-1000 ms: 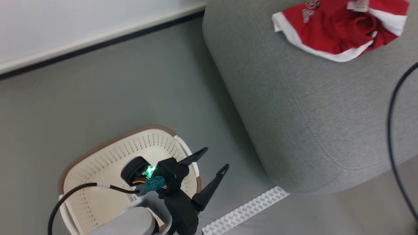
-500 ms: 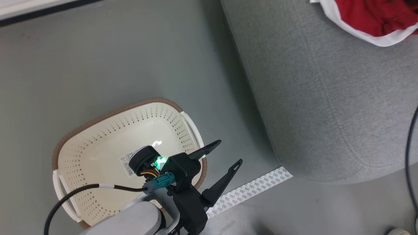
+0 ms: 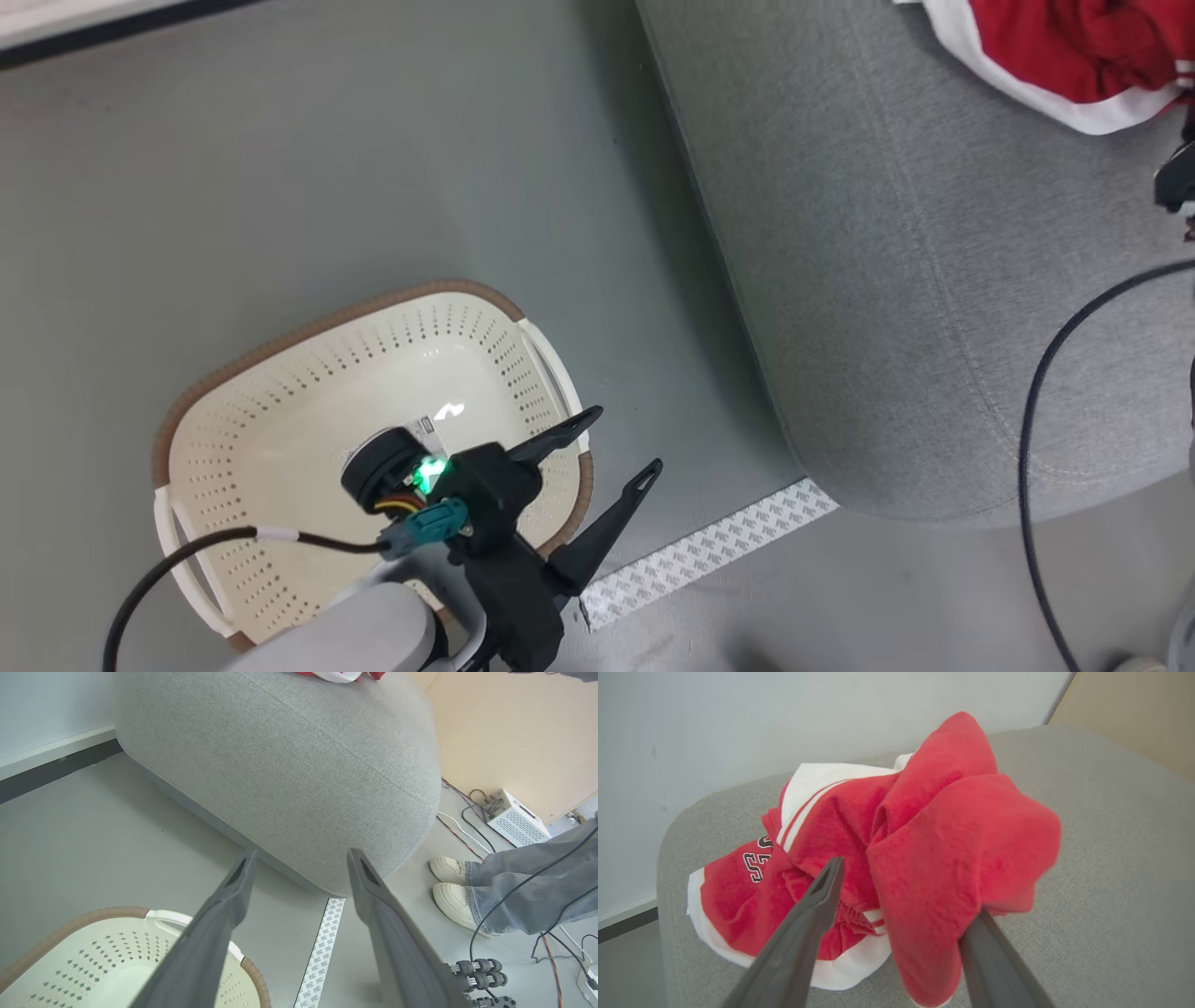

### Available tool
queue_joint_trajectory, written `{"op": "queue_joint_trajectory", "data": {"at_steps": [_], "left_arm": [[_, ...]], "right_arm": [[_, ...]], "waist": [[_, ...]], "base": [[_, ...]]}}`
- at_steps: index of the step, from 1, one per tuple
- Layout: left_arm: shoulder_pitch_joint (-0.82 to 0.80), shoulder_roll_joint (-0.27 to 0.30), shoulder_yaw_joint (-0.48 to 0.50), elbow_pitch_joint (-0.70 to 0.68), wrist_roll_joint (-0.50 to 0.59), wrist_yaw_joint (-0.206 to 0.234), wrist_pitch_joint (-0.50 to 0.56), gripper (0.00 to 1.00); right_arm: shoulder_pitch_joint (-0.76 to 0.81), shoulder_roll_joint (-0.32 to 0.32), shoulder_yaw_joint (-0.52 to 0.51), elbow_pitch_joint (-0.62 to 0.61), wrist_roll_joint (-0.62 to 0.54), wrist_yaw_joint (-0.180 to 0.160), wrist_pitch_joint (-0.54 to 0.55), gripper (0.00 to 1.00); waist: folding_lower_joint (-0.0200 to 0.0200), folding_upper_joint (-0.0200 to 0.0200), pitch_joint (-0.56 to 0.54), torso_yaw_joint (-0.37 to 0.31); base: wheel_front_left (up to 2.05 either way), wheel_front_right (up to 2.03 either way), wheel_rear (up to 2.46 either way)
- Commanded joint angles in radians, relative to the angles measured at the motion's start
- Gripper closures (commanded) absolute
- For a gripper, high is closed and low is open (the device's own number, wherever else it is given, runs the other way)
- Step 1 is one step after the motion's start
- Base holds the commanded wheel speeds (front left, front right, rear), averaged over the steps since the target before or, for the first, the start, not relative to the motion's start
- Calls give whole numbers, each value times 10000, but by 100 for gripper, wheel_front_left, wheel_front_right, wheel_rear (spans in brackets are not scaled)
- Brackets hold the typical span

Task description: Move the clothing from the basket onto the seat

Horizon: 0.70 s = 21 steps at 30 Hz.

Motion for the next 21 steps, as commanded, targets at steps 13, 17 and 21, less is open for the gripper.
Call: {"op": "queue_joint_trajectory", "data": {"at_steps": [13, 17, 21], "left_arm": [[1196, -83, 399, 965, -464, 354, -1369, 0], [1729, -242, 797, 1309, -649, 623, -2116, 0], [2466, -447, 1454, 1641, -864, 963, -2417, 0]], "right_arm": [[2889, -608, 2247, -1369, 17, 0, -892, 0], [4106, -436, 2457, -2207, 153, 0, -969, 0], [5467, -205, 2818, -3206, 61, -2, -941, 0]], "waist": [[0, -1, -2541, 692], [0, -1, -3370, 1121], [0, -1, -4231, 1657]], "base": [[0, 0, 0], [0, 0, 0], [0, 0, 0]]}}
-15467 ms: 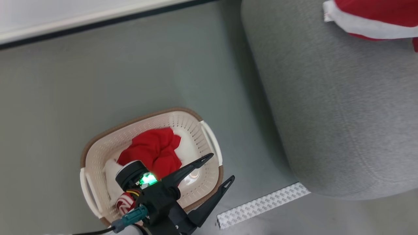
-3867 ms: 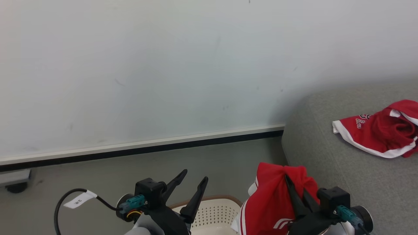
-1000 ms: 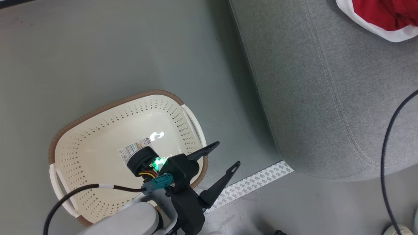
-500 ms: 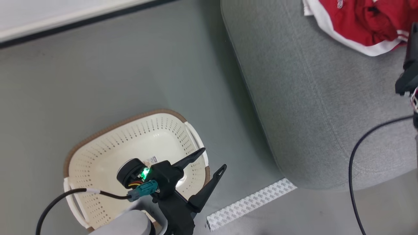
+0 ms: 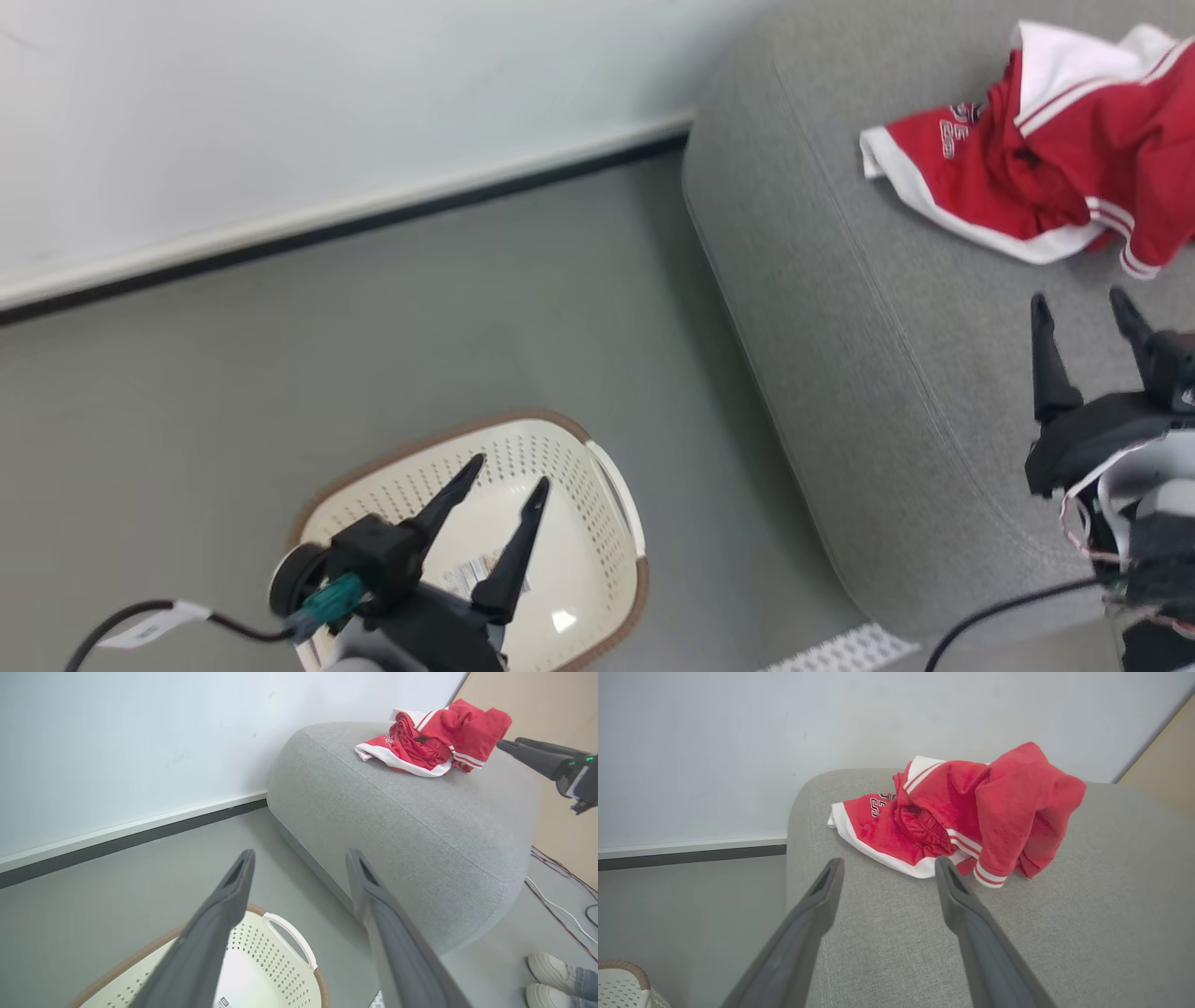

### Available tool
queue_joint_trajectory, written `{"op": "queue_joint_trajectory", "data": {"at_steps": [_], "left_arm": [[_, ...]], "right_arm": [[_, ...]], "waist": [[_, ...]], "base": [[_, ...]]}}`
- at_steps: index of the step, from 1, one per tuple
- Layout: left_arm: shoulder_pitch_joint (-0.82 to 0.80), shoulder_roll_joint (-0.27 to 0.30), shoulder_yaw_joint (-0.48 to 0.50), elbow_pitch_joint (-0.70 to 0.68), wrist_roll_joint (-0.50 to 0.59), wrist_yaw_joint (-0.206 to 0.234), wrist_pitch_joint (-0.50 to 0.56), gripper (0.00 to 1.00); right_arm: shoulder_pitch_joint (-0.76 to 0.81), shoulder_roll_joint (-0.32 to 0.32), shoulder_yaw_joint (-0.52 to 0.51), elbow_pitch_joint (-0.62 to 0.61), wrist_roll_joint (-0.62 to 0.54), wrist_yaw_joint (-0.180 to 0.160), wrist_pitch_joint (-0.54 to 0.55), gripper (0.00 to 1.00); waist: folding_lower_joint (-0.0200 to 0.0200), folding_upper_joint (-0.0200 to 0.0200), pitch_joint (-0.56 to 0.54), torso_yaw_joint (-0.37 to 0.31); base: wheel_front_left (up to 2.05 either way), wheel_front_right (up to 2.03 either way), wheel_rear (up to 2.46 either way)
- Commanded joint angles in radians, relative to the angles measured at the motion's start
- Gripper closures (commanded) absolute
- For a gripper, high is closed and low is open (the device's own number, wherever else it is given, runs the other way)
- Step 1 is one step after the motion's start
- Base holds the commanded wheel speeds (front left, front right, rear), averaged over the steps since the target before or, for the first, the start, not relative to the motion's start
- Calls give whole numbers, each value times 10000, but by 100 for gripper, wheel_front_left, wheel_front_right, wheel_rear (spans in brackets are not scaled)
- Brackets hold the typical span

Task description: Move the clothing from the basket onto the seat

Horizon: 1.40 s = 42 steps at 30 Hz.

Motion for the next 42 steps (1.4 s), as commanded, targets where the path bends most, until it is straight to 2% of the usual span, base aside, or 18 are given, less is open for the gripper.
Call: {"op": "queue_joint_trajectory", "data": {"at_steps": [1, 4, 8, 9, 11, 15, 19, 22, 25, 29, 32, 37, 42], "left_arm": [[441, -62, 249, 133, -155, 94, -76, 0], [1025, -210, 962, 369, -232, 191, -117, 0], [2035, -348, 2503, 500, 290, 349, -121, 0], [2035, -348, 2503, 500, 290, 349, -121, 0], [2385, -426, 3119, 423, 684, 383, -120, 0], [3134, -642, 4336, 140, 1402, 363, -123, 0], [3920, -1091, 5494, -241, 2011, 164, -122, 0], [4392, -1425, 6168, -440, 2398, -170, -121, 0], [4809, -1807, 6933, -681, 2592, -712, -123, 0], [5292, -2113, 7760, -797, 3187, -1512, -123, 0], [5579, -2380, 8231, -529, 3481, -1825, -123, 0], [5740, -2515, 8484, 82, 3729, -2286, -124, 0], [5861, -2421, 8457, 505, 3987, -2746, -124, 0]], "right_arm": [[420, -30, 103, -348, 11, -10, -26, 0], [1235, 136, 145, -1003, 65, -8, -40, 0], [2190, 372, 190, -2214, 73, -8, 108, 0], [2190, 372, 190, -2214, 73, -8, 108, 0], [2619, 560, 84, -2682, -10, -10, 164, 0], [3423, 1077, -16, -3460, 79, -8, 260, 0], [4219, 1775, -344, -4032, 71, -8, 268, 0], [4697, 2250, -448, -4281, 30, -8, 224, 0], [5051, 2548, -330, -4352, 84, -8, 0, 0], [5390, 2763, -88, -4102, -6, -8, -318, 0], [5621, 2865, 71, -3872, -3, -8, -463, 0], [5932, 2919, 456, -3706, -109, -8, -475, 0], [6128, 2934, 673, -3780, -206, -8, -389, 0]], "waist": [[3, 1, -1375, 1017], [3, 1, -1931, 1490], [3, 1, -2439, 2159], [3, 1, -2439, 2159], [3, 1, -2630, 2444], [3, 1, -2985, 2993], [3, 1, -3272, 3414], [3, 1, -3466, 3653], [3, 1, -3587, 3727], [3, 1, -3730, 3727], [3, 1, -3818, 3697], [3, 1, -3944, 3599], [3, 1, -4031, 3455]], "base": [[0, 0, 0], [0, 0, 0], [0, 0, 0], [0, 0, 0], [0, 0, 0], [0, 0, 0], [0, 0, 0], [0, 0, 0], [0, 0, 0], [0, 0, 0], [0, 0, 0], [0, 0, 0], [0, 0, 0]]}}
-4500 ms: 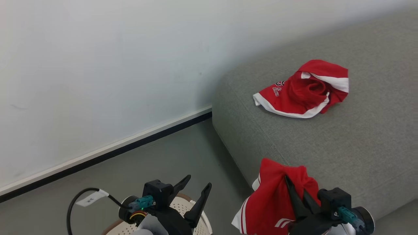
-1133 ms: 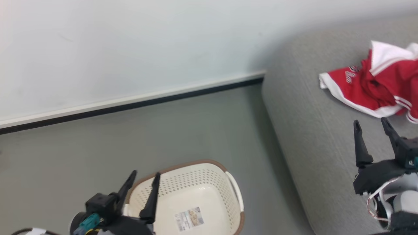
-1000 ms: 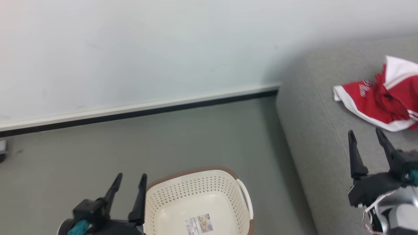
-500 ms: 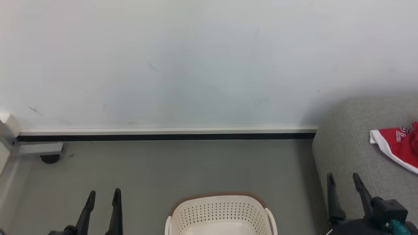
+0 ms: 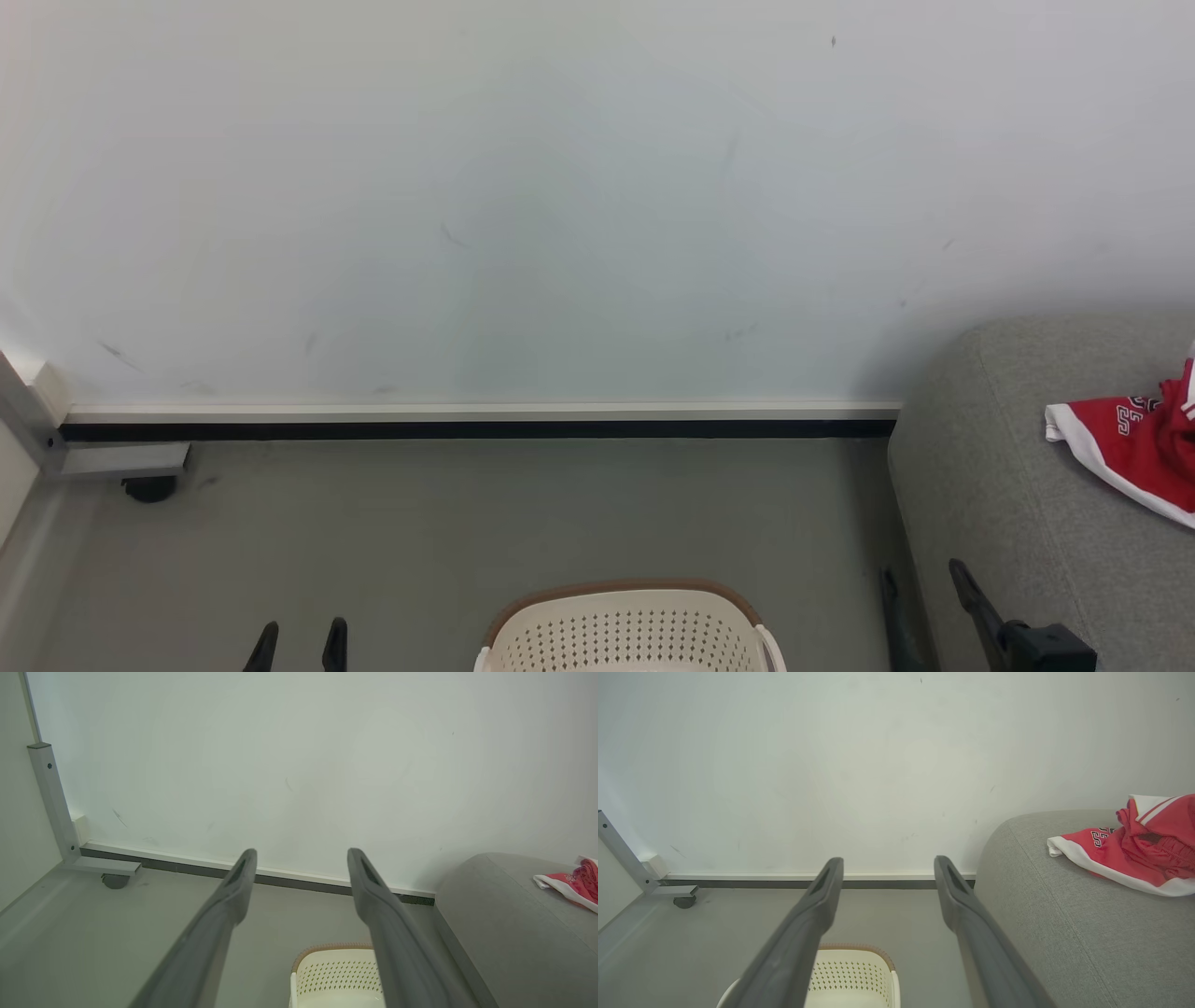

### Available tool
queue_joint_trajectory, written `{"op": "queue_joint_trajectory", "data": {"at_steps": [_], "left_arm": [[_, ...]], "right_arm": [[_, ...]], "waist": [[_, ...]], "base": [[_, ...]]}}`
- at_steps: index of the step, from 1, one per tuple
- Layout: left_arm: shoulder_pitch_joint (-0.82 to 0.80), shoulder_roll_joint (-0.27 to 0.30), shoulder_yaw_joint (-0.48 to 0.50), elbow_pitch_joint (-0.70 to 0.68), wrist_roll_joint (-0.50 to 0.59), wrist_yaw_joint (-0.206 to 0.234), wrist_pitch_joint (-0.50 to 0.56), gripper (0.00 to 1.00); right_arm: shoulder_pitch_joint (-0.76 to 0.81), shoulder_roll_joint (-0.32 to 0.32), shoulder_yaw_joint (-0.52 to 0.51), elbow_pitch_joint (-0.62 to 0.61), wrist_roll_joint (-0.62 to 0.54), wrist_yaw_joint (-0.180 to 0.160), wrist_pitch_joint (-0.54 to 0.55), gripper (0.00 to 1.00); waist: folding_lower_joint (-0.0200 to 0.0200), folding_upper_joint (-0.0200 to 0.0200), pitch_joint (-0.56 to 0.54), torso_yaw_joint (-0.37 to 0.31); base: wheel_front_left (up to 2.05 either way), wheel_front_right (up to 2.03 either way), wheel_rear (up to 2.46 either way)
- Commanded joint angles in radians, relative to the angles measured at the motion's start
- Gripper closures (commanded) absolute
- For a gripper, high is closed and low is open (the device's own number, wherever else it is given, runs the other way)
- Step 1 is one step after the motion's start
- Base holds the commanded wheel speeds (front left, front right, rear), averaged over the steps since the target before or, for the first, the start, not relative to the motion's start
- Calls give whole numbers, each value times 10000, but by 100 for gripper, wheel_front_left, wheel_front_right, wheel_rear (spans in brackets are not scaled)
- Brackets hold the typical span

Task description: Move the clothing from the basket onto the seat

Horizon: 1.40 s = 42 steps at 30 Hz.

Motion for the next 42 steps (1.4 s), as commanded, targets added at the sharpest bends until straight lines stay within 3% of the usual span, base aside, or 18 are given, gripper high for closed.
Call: {"op": "queue_joint_trajectory", "data": {"at_steps": [1, 42], "left_arm": [[207, 43, -52, 189, 163, -63, -38, 0], [244, -283, 166, 688, 334, -1, -38, 0]], "right_arm": [[232, 23, 93, -66, -55, -6, 47, 0], [338, 29, 29, -188, -184, -6, 316, 0]], "waist": [[0, 0, -46, -81], [0, 0, 135, -432]], "base": [[0, 0, 0], [0, 0, 0]]}}
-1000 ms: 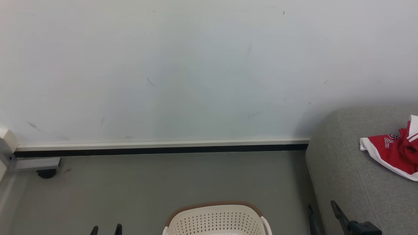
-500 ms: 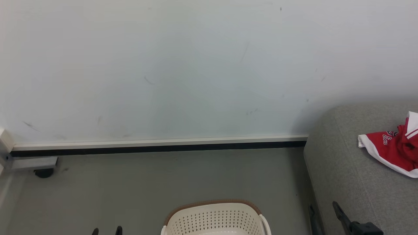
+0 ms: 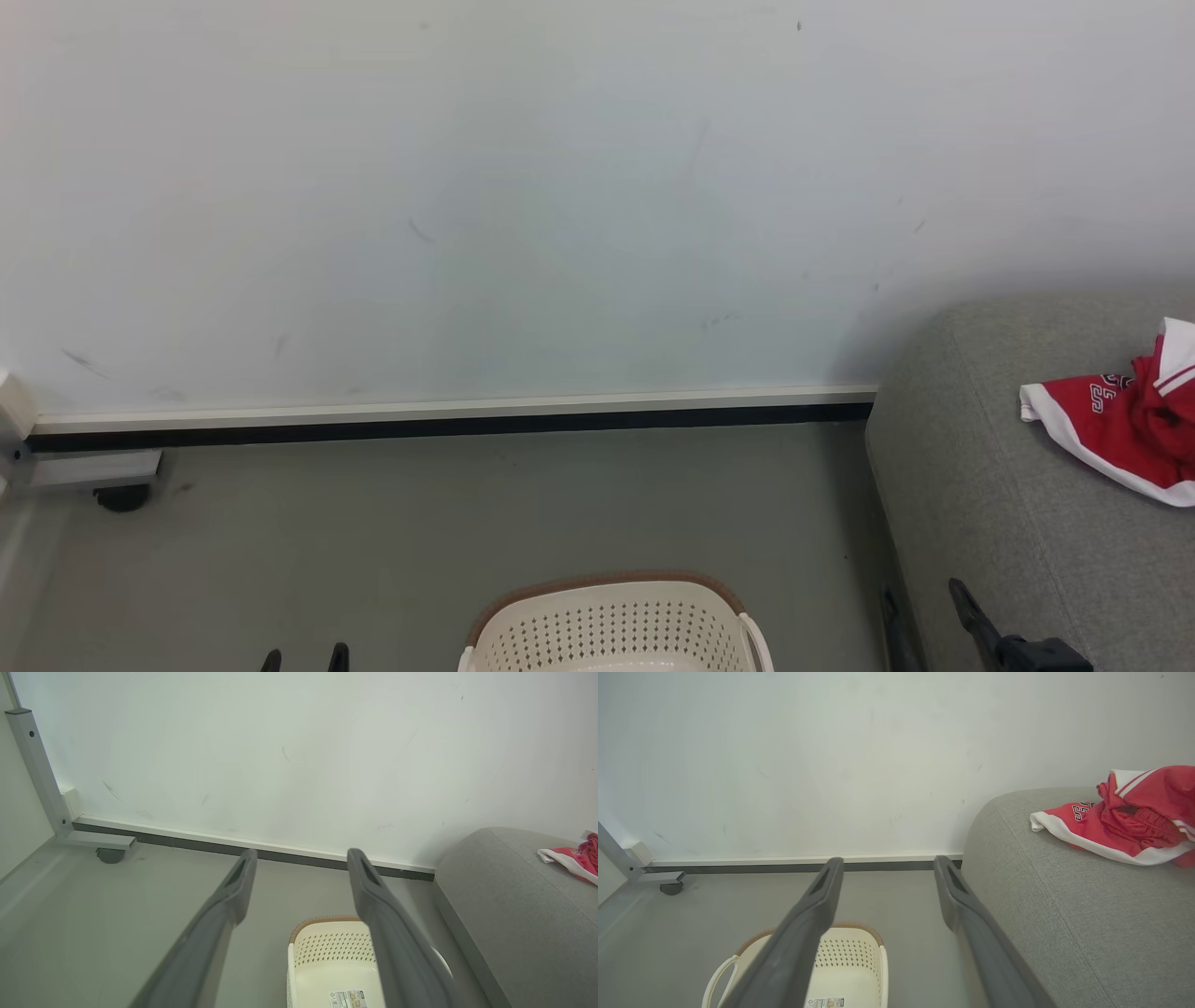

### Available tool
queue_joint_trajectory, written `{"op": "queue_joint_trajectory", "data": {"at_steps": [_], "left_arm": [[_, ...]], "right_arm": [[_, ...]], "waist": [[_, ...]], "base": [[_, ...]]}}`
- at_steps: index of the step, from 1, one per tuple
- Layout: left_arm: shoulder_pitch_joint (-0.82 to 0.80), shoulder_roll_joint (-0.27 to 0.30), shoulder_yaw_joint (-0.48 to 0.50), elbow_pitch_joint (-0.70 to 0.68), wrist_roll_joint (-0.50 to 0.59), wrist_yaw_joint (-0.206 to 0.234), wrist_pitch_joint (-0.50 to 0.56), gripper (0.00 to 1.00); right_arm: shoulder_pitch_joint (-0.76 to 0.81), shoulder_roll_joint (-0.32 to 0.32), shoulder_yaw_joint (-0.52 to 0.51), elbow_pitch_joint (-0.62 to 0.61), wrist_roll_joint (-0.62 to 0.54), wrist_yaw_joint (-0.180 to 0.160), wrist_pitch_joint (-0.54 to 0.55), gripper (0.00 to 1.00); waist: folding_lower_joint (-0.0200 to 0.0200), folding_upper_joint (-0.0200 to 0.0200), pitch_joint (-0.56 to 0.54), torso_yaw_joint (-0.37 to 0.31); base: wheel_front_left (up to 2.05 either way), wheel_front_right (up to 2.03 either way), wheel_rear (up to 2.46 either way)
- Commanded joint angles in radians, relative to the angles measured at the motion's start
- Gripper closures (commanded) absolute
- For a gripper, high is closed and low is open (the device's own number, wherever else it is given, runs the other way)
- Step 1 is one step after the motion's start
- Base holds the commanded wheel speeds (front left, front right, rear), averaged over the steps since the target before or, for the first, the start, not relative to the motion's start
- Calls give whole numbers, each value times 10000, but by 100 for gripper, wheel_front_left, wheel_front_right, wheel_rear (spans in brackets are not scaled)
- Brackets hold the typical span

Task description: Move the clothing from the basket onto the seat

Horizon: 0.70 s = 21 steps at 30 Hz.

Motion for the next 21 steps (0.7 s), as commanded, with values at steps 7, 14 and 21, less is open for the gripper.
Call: {"op": "queue_joint_trajectory", "data": {"at_steps": [7, 14, 21], "left_arm": [[128, -49, 94, 29, 77, -62, -38, 0], [69, -73, 25, 234, -33, -79, 35, 100], [-81, -148, 197, 505, -965, -153, 387, 100]], "right_arm": [[-56, 20, 28, 66, -60, -6, -82, 0], [52, 0, 23, 316, 4, 0, -42, 100], [27, -64, -27, 513, 1186, 0, 59, 100]], "waist": [[0, 0, -15, -26], [0, 0, -22, -12], [0, 0, 17, -39]], "base": [[0, 0, 0], [0, 0, 0], [0, 0, 0]]}}
